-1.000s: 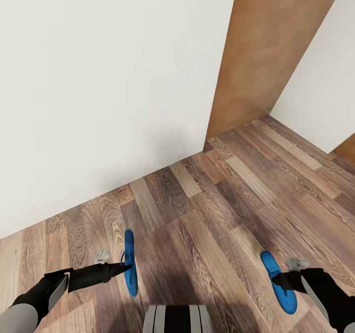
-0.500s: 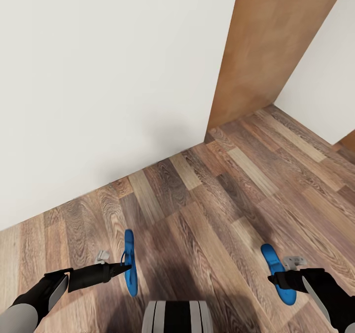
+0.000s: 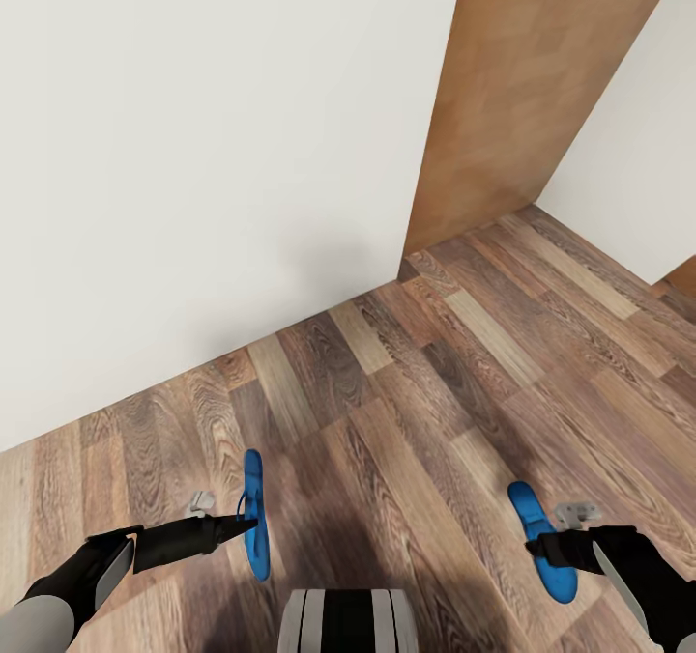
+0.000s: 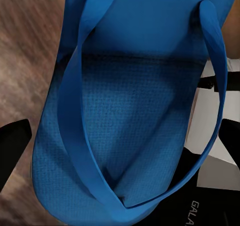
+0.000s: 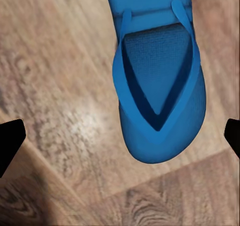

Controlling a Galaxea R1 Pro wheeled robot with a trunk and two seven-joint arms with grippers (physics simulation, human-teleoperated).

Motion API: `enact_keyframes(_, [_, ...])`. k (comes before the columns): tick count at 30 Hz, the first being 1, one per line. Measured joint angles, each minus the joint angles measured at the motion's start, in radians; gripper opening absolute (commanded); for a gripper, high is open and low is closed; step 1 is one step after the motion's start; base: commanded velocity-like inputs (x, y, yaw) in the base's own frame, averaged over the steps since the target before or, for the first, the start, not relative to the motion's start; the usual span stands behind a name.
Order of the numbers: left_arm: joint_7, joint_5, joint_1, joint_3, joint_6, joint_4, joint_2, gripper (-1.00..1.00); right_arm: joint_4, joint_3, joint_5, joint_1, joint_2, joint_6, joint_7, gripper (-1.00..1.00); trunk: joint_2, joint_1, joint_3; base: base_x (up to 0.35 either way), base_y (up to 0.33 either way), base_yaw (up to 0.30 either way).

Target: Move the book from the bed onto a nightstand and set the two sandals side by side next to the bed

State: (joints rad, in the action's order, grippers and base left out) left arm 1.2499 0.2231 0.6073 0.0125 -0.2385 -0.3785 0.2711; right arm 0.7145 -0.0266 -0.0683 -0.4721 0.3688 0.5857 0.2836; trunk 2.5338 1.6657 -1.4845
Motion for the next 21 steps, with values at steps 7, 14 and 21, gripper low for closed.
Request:
enact_keyframes(7, [0.000, 0.000, 0.000, 0.000, 0.001, 0.000, -0.001, -1.00, 0.000, 0.000, 0.000, 0.000, 0.000, 0.000, 0.000, 1.00, 0.000, 0.000, 0.000, 0.024, -0.029, 0.000])
enact_keyframes(14, [-0.002, 0.000, 0.000, 0.000, 0.001, 0.000, -0.002, -1.00, 0.000, 0.000, 0.000, 0.000, 0.000, 0.000, 0.000, 1.00, 0.000, 0.000, 0.000, 0.154, -0.141, 0.000])
enact_keyframes(21, [-0.003, 0.000, 0.000, 0.000, 0.001, 0.000, -0.001, -1.00, 0.000, 0.000, 0.000, 0.000, 0.000, 0.000, 0.000, 1.00, 0.000, 0.000, 0.000, 0.054, -0.049, 0.000])
